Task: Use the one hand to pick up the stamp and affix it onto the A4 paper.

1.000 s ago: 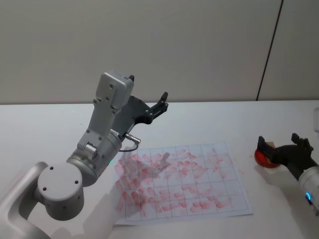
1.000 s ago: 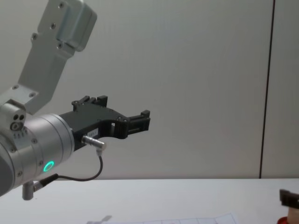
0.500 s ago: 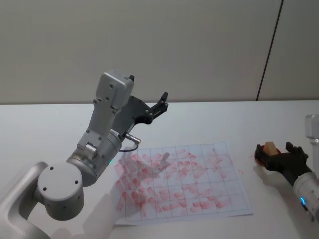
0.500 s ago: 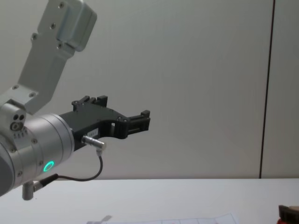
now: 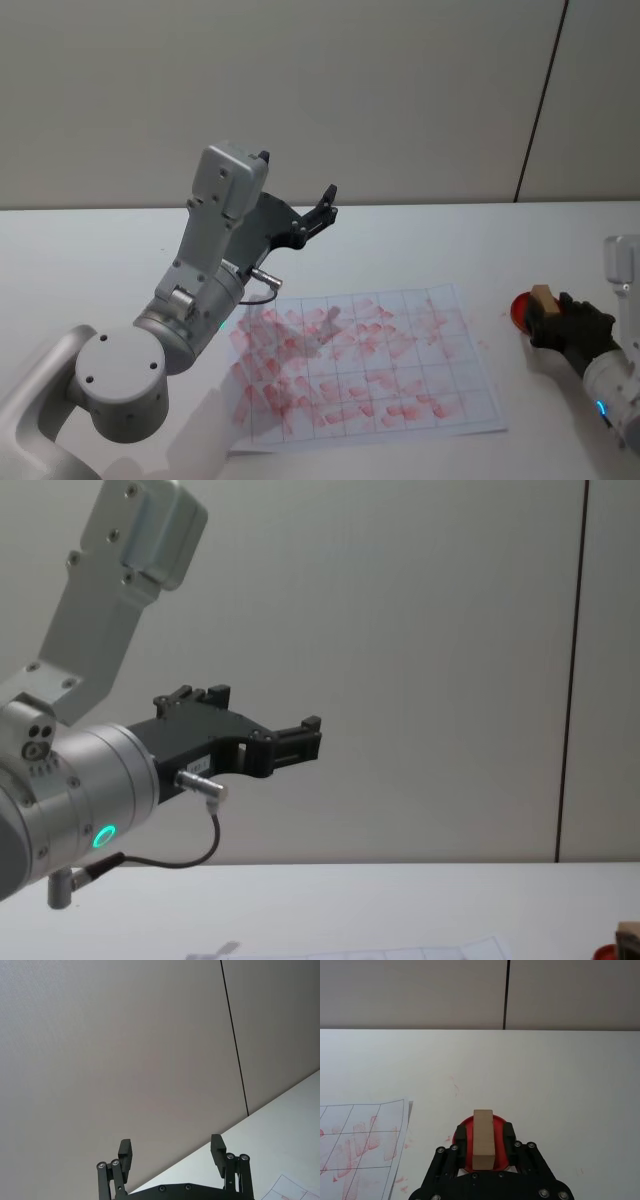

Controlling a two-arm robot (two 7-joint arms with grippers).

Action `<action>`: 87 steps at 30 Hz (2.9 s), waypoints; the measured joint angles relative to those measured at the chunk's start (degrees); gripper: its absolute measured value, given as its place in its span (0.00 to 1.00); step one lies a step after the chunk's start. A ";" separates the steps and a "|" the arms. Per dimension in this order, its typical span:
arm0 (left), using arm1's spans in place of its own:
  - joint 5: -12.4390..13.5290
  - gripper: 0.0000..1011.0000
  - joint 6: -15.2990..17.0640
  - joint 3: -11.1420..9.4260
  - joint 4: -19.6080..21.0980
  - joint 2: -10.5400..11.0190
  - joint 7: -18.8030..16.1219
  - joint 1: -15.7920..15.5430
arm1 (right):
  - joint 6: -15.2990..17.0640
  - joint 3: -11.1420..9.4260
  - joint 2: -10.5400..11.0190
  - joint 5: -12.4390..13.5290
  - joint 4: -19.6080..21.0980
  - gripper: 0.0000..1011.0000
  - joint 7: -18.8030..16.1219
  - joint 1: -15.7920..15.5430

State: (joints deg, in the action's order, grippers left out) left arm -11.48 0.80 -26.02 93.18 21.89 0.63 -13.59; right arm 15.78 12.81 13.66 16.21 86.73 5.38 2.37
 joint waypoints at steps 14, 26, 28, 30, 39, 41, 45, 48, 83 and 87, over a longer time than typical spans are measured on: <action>0.00 0.99 0.00 0.00 0.00 0.00 0.00 0.00 | 0.10 0.15 -0.61 -1.18 -0.01 0.22 0.47 -0.04; 0.00 0.99 0.00 0.00 0.00 0.00 0.00 0.00 | -1.31 0.62 -0.73 -3.00 4.24 0.22 -1.77 -0.45; 0.00 0.99 0.00 0.00 0.00 0.00 0.00 0.00 | -1.39 0.75 -0.78 -3.18 4.83 0.22 -2.36 -0.48; 0.00 0.99 0.00 0.00 0.00 0.00 0.00 0.00 | -1.45 1.03 -0.90 -3.47 5.82 0.22 -3.47 -0.52; 0.00 0.99 0.00 0.00 0.00 0.00 0.00 0.00 | -0.56 2.41 -1.60 -4.57 8.24 0.22 -7.84 -0.63; 0.00 0.99 0.00 0.00 0.00 0.00 0.00 0.00 | 0.13 2.99 -1.89 -4.94 8.79 0.22 -9.11 -0.73; 0.00 0.99 0.00 0.00 0.00 0.00 0.00 0.00 | 1.64 3.93 -2.28 -5.80 9.39 0.22 -11.17 -1.01; 0.00 0.99 0.00 0.00 0.00 0.00 0.00 0.00 | 2.42 4.45 -2.44 -6.32 9.60 0.22 -11.97 -1.21; 0.00 0.99 0.00 0.00 0.00 0.00 0.00 0.00 | 0.37 6.04 -1.39 -11.16 6.25 0.22 -14.48 -3.87; 0.00 0.99 0.00 0.00 0.00 0.00 0.00 0.00 | -1.10 6.05 -1.39 -11.20 5.00 0.22 -14.74 -3.89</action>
State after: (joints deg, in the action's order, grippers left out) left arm -11.48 0.80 -26.02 93.18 21.89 0.63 -13.58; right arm 14.68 18.85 12.27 5.01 91.73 -9.36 -1.52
